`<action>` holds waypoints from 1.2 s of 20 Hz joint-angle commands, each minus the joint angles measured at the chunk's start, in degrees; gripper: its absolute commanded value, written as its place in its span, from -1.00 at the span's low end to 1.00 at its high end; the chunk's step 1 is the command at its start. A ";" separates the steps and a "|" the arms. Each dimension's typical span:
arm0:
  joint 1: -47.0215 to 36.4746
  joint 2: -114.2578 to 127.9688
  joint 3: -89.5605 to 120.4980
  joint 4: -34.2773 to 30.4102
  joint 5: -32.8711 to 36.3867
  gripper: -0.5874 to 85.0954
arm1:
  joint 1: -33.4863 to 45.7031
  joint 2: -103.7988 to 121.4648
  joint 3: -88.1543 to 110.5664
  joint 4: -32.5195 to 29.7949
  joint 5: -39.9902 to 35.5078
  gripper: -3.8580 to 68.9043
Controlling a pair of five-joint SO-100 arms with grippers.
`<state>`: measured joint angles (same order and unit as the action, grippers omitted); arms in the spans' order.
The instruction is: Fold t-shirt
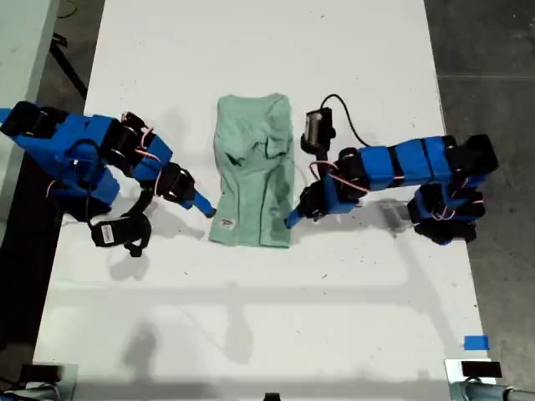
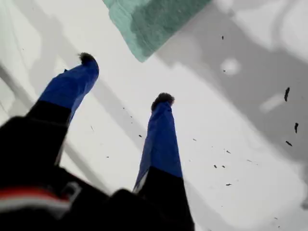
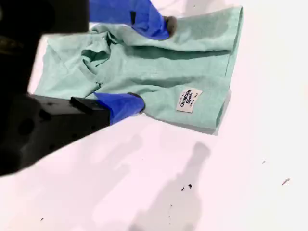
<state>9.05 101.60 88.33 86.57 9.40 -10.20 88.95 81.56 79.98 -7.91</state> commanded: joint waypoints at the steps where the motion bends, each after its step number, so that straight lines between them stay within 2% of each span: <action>1: 0.62 -5.19 -3.69 -5.54 0.88 -0.37 | -1.05 -4.57 -7.65 -1.23 -0.18 -0.13; 5: 0.62 -14.41 -4.75 -9.76 1.14 -0.37 | -1.67 -13.18 -13.10 -1.32 -0.18 -0.13; 10: 0.88 -23.29 -7.21 -10.72 0.62 -0.36 | -1.76 -21.62 -17.40 -3.34 -0.88 -0.13; 18: 0.35 -40.25 -10.46 -11.95 -5.63 -0.36 | -1.85 -32.78 -22.32 -5.98 -1.14 -0.16; 20: 0.00 -42.98 -11.07 -12.57 -6.24 -0.39 | -1.85 -35.51 -23.29 -5.98 -0.53 -0.26; 22: -0.09 -43.51 -12.13 -12.13 -6.24 -0.53 | -1.76 -38.06 -24.52 -5.36 0.44 -0.64; 23: -0.09 -43.59 -12.22 -12.04 -6.33 -0.73 | -1.67 -38.41 -24.79 -4.92 0.97 -0.83; 24: -0.18 -43.59 -12.30 -11.95 -6.33 -0.95 | -1.67 -38.41 -24.87 -4.92 0.88 -0.89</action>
<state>9.14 57.92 75.94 74.00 3.69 -11.25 50.71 56.95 73.74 -7.47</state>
